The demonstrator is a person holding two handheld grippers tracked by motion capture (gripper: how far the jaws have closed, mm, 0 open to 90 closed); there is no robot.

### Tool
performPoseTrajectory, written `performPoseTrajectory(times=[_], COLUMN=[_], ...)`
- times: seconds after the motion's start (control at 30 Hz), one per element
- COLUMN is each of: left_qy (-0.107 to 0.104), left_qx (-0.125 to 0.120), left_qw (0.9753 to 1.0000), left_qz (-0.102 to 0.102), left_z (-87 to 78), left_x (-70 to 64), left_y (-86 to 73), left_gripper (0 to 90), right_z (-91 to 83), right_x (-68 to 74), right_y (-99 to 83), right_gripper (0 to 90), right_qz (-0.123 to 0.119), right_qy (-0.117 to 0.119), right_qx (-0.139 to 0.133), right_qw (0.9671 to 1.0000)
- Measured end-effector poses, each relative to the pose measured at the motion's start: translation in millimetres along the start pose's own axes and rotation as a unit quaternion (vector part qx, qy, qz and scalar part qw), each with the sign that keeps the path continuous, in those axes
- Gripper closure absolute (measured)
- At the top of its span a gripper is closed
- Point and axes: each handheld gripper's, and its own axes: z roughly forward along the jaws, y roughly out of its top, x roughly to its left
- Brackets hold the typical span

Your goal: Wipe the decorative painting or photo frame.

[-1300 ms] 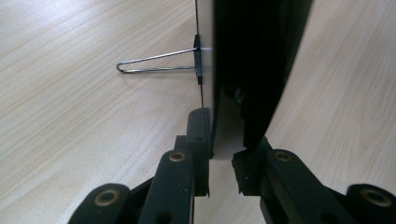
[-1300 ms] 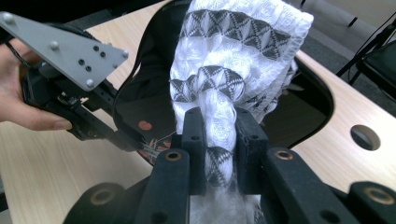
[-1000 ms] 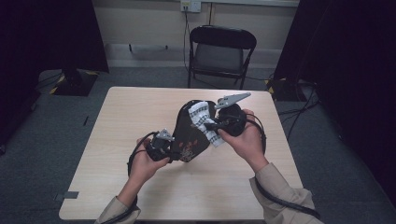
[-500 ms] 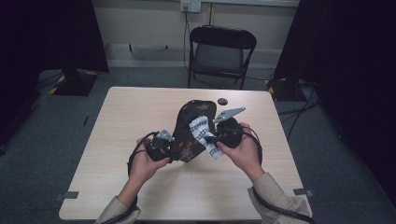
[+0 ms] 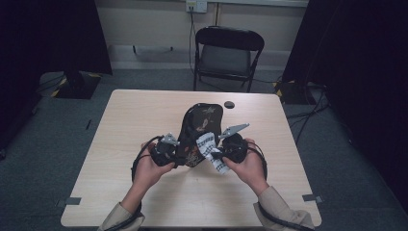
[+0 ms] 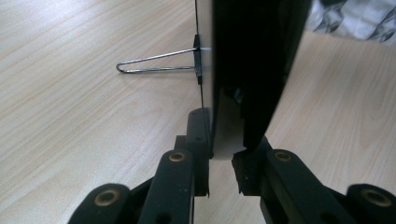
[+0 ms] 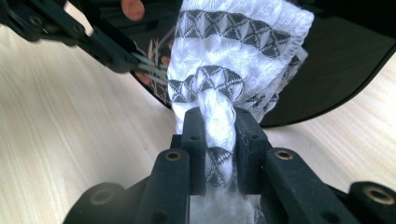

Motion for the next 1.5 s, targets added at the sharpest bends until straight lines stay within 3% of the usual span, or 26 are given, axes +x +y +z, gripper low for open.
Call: performPoseTrajectory(times=[0.63,1.03,1.3,1.5], left_qy=[0.0,0.001,0.0,0.0], left_qx=[0.0,-0.001,-0.001,0.0], left_qw=[1.0,1.0,1.0,1.0], left_qz=[0.0,0.0,0.0,-0.002], left_z=[0.0,0.0,-0.2,-0.4], left_x=[-0.1,-0.3,-0.1,0.1], left_y=[0.1,-0.2,-0.3,-0.1], left_gripper=[78.7,78.7,78.7,78.6], right_z=[32.5,48.1,45.9,28.5], right_x=[-0.1,3.1,2.6,-0.4], right_y=[-31.9,-45.0,-50.4,-44.3], right_gripper=[77.5,77.4,77.1,77.1], right_qz=[0.019,0.013,0.015,0.019], right_qy=[0.009,0.016,0.017,0.015], right_qx=[0.031,0.06,0.06,0.04], right_qw=[0.9993,0.998,0.9979,0.9989])
